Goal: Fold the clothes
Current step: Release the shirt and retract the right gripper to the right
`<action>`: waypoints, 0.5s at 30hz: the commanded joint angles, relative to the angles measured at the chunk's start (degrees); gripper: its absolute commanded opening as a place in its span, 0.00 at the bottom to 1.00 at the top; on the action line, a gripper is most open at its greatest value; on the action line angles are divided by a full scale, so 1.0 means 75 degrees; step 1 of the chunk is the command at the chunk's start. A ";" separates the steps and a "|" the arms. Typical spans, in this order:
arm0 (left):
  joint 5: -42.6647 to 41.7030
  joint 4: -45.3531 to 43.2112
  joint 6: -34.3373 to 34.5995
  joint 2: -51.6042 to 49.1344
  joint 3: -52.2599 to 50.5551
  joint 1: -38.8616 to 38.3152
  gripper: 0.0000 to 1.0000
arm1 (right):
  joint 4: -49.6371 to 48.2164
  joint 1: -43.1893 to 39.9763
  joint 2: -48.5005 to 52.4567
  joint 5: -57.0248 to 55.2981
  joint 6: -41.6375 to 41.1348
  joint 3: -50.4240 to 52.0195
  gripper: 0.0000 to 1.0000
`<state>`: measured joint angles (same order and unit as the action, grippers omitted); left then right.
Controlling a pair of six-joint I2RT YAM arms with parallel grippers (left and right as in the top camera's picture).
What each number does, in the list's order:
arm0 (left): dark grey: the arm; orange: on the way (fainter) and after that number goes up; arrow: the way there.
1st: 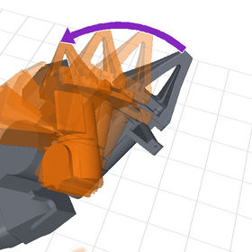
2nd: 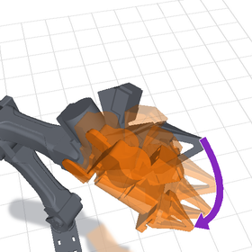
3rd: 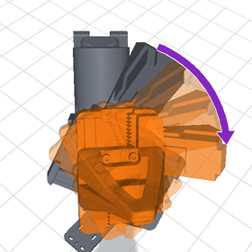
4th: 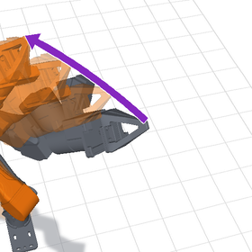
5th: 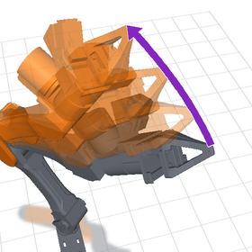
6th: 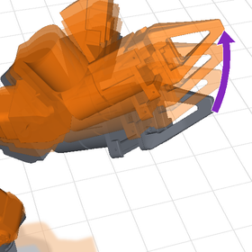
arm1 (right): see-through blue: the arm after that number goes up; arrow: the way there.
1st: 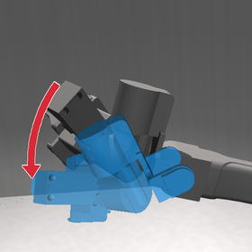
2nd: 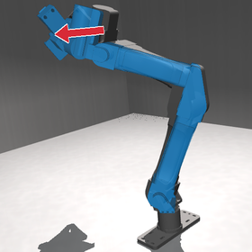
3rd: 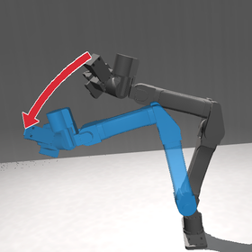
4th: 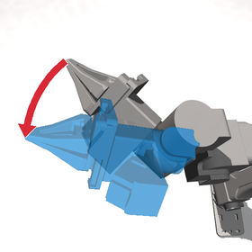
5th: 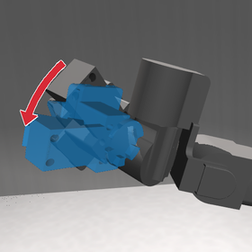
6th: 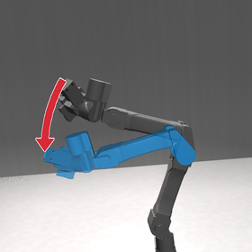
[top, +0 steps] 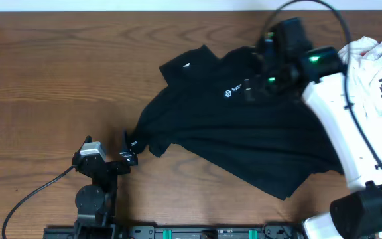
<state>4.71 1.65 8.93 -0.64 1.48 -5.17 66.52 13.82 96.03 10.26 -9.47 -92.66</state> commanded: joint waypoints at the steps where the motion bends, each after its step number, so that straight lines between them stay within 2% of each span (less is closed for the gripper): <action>1: 0.0093 0.0265 -0.0102 0.0050 -0.0166 -0.0038 0.98 | 0.0323 -0.0702 -0.0117 -0.0195 0.0044 -0.0050 0.82; 6: 0.0093 0.0265 -0.0102 0.0050 -0.0166 -0.0038 0.98 | 0.0988 -0.1699 -0.0117 -0.0198 0.0041 -0.0044 0.95; 10: 0.0093 0.0265 -0.0102 0.0050 -0.0166 -0.0038 0.98 | 0.1285 -0.2194 -0.0117 -0.0198 0.0044 -0.0041 0.99; 15: 0.0093 0.0265 -0.0102 0.0050 -0.0166 -0.0038 0.98 | 0.1638 -0.2503 -0.0117 -0.0294 0.0047 -0.0026 0.99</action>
<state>4.69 1.65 8.93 -0.62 1.48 -5.17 78.19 -4.05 96.03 8.91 -9.41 -92.66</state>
